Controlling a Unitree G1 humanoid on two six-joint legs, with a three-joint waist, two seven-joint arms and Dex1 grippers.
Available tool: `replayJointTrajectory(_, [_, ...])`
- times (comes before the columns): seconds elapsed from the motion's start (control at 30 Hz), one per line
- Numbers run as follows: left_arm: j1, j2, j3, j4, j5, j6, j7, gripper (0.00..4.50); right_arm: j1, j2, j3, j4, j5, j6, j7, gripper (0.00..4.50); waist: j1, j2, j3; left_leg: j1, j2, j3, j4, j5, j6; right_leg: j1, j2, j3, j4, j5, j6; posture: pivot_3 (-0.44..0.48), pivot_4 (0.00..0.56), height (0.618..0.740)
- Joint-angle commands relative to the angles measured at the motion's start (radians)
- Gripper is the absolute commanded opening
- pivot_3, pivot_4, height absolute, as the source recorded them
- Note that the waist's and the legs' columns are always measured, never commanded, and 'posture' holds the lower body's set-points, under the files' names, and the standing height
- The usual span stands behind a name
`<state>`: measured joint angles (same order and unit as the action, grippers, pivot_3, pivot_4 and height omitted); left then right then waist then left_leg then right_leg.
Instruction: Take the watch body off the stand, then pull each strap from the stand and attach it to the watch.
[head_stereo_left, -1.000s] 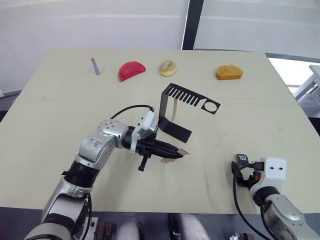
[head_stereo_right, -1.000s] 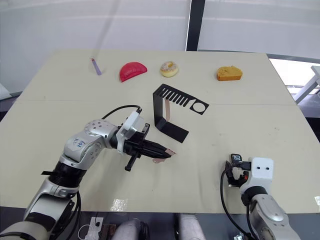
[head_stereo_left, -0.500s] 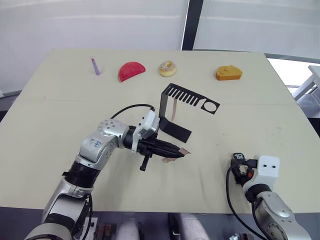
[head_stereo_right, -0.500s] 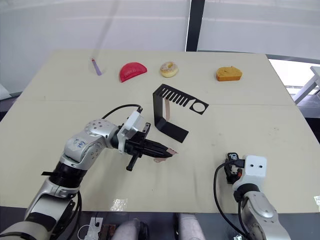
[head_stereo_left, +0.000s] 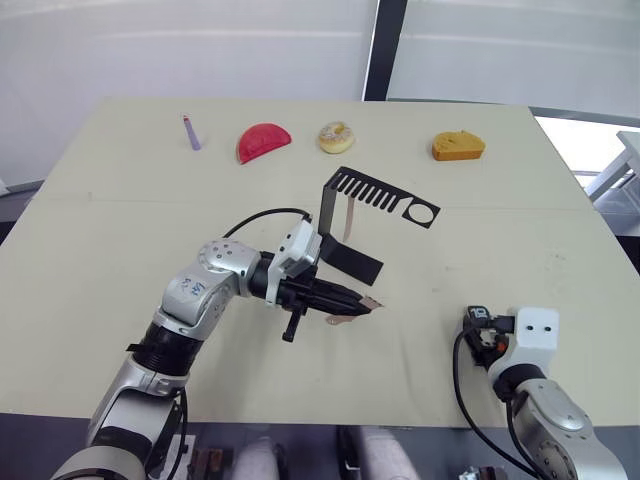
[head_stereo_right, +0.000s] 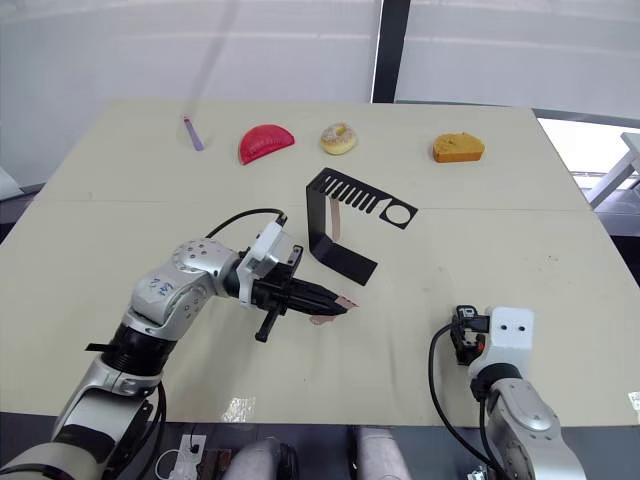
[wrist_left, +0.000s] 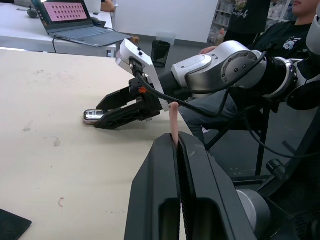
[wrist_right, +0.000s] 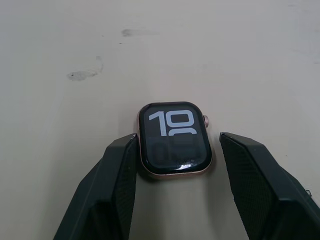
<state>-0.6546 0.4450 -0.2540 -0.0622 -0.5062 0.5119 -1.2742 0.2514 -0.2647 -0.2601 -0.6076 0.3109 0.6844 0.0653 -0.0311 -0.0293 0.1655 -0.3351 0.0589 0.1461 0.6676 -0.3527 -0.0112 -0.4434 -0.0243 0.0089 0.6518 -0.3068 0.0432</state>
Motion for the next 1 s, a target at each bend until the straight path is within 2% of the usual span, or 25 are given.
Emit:
replayJointTrajectory(0.03, [-0.012,-0.006,0.018,-0.007,-0.003,-0.014,0.004,0.00,0.001,0.001,-0.024,0.022,0.016,0.011,0.021,2.72,-0.001,0.000,0.000,0.000,0.000,0.000,0.000,0.000,0.000,0.000,0.000,0.000,0.000,0.000,0.000,0.000,0.150,0.737])
replayJointTrajectory(1.0, [-0.020,-0.014,0.020,-0.004,-0.002,-0.016,0.021,0.00,-0.026,0.063,-0.031,0.024,-0.004,0.032,-0.015,2.72,-0.003,0.000,0.000,0.000,0.000,0.000,0.000,0.000,0.000,0.000,0.000,0.000,0.001,0.000,0.000,0.000,0.150,0.737])
